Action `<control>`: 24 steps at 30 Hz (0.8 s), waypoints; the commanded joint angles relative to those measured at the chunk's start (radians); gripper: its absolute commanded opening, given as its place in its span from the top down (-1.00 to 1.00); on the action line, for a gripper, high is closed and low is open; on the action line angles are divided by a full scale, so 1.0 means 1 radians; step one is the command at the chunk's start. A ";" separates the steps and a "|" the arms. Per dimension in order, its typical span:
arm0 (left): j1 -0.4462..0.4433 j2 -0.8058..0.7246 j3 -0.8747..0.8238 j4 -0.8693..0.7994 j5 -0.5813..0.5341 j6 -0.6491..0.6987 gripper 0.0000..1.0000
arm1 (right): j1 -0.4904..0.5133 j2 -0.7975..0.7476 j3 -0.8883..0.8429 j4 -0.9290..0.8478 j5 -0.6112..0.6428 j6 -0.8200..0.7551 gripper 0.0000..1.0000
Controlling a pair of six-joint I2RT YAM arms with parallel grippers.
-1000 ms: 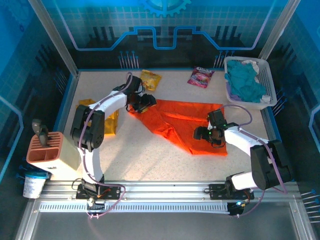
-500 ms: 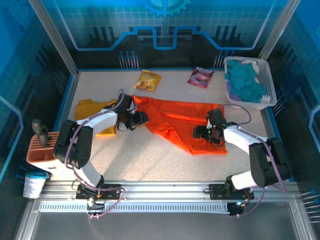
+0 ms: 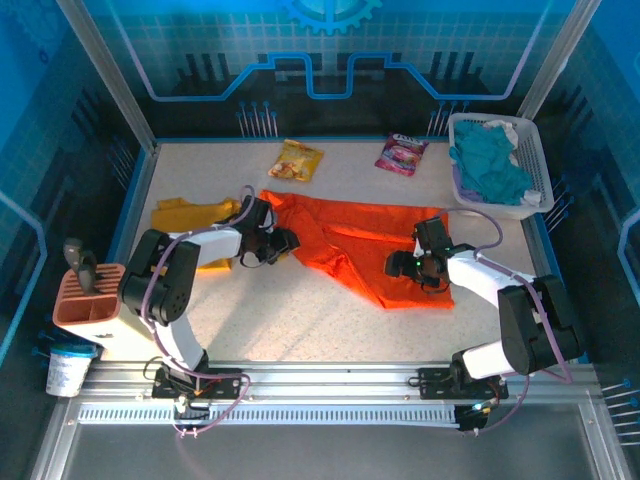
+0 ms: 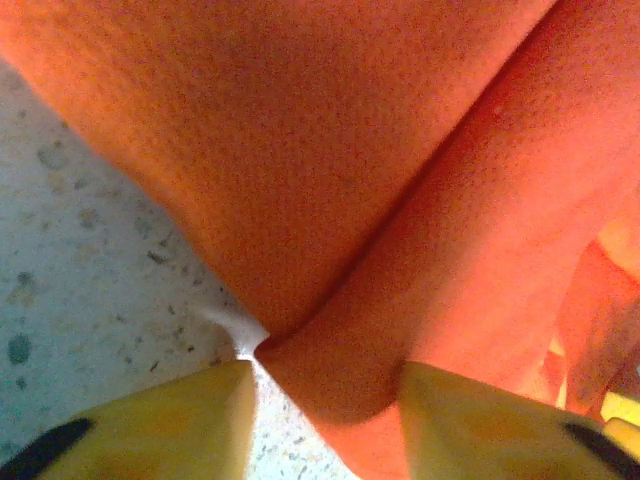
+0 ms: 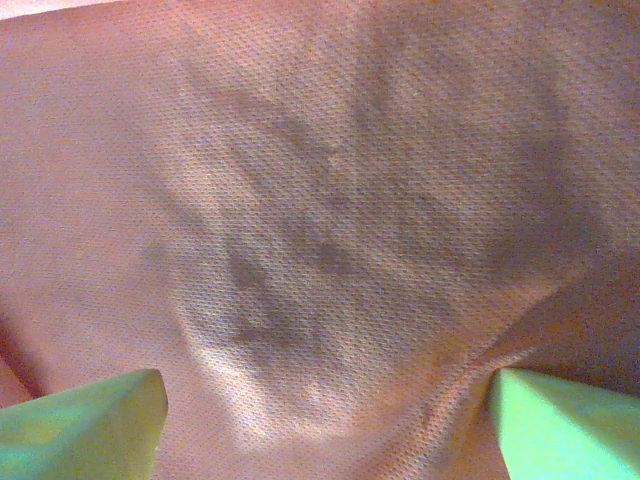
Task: Fold and stack the t-shirts
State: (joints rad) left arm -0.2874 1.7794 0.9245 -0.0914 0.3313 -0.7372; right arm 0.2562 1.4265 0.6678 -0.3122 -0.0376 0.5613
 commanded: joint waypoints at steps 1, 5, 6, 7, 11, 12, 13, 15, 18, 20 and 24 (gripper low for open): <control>-0.007 0.017 0.043 0.009 0.016 -0.008 0.36 | 0.001 0.012 -0.001 -0.013 -0.013 0.011 -0.70; -0.007 0.001 0.054 -0.033 0.016 0.001 0.50 | 0.000 0.022 0.003 -0.025 0.005 0.015 -0.70; -0.007 -0.010 0.052 -0.043 0.016 0.001 0.53 | 0.001 0.026 0.008 -0.032 0.010 0.019 -0.70; -0.007 -0.027 0.048 -0.054 0.012 0.002 0.58 | 0.000 0.031 0.009 -0.034 0.013 0.020 -0.70; -0.007 -0.090 0.046 -0.105 0.000 0.011 0.65 | 0.000 0.032 0.012 -0.037 0.017 0.031 -0.70; -0.007 -0.107 0.047 -0.123 0.001 0.015 0.67 | 0.000 0.034 0.014 -0.039 0.019 0.031 -0.69; -0.007 -0.124 0.048 -0.143 0.002 0.020 0.71 | 0.000 0.034 0.015 -0.041 0.019 0.032 -0.69; -0.007 -0.154 0.047 -0.174 0.000 0.029 0.74 | 0.000 0.036 0.017 -0.044 0.019 0.031 -0.70; -0.007 -0.200 0.036 -0.215 -0.005 0.038 0.80 | 0.000 0.035 0.015 -0.042 0.019 0.031 -0.69; -0.007 -0.228 0.025 -0.232 -0.006 0.039 0.83 | 0.000 0.036 0.016 -0.042 0.019 0.032 -0.69; -0.007 -0.297 -0.012 -0.280 -0.013 0.044 0.90 | 0.001 0.024 0.024 -0.064 0.023 0.029 -0.69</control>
State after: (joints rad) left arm -0.2874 1.5368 0.9432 -0.2878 0.3294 -0.7212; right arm 0.2562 1.4406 0.6807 -0.3199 -0.0296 0.5770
